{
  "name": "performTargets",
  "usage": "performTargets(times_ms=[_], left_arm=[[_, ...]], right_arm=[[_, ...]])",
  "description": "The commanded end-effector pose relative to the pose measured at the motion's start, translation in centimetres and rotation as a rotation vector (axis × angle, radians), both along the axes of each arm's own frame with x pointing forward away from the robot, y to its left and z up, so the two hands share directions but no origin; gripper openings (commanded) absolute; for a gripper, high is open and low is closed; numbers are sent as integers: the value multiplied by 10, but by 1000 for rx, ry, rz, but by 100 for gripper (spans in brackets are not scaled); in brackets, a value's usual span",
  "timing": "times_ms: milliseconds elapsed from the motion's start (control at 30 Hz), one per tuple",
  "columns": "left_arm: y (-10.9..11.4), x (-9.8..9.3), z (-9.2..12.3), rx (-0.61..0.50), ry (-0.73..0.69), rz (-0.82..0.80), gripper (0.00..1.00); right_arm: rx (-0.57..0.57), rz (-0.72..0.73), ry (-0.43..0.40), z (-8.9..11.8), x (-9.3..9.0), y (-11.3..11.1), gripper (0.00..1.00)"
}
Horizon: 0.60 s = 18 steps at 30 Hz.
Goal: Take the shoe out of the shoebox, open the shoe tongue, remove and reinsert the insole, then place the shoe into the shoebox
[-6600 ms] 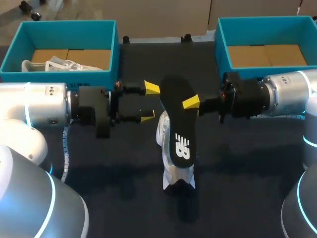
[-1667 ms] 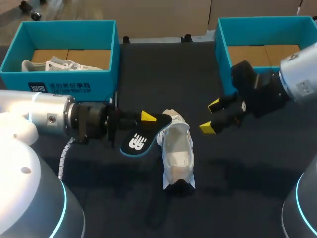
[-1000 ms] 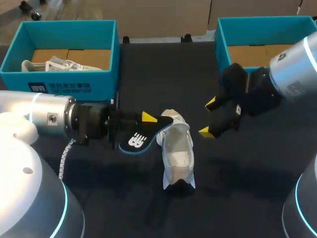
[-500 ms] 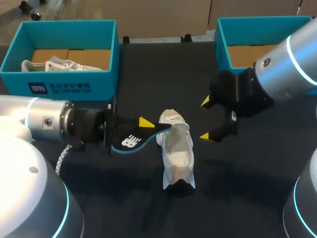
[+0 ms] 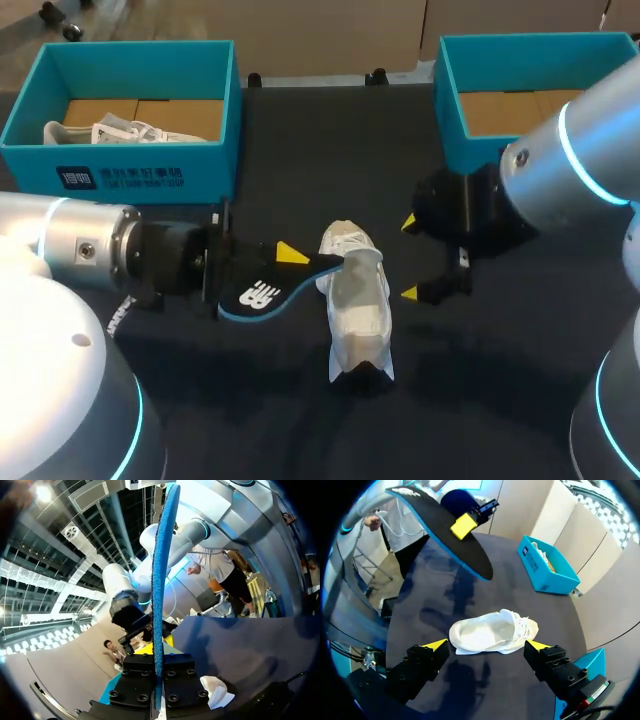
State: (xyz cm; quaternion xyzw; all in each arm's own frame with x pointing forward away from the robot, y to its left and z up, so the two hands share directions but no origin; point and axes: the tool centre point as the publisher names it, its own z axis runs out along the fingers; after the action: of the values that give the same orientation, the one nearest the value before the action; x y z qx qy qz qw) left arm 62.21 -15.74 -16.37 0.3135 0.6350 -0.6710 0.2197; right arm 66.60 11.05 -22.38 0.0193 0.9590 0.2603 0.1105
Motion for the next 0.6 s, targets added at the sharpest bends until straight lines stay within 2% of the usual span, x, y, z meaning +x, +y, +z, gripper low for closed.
performTargets(times_ms=[33,200,300,600], left_arm=[[0,-5,-4,-11,3,15,0],[-4,-3,-14,-15,22,23,0],[-8,-1,-20,-10,33,27,0],[-17,-3,-26,-12,52,36,0]], right_arm=[[-1,28,-18,-16,1,-1,100],[-28,81,-28,-29,3,-3,100],[-67,40,-16,-39,5,-10,100],[-67,40,-16,-39,5,-10,100]])
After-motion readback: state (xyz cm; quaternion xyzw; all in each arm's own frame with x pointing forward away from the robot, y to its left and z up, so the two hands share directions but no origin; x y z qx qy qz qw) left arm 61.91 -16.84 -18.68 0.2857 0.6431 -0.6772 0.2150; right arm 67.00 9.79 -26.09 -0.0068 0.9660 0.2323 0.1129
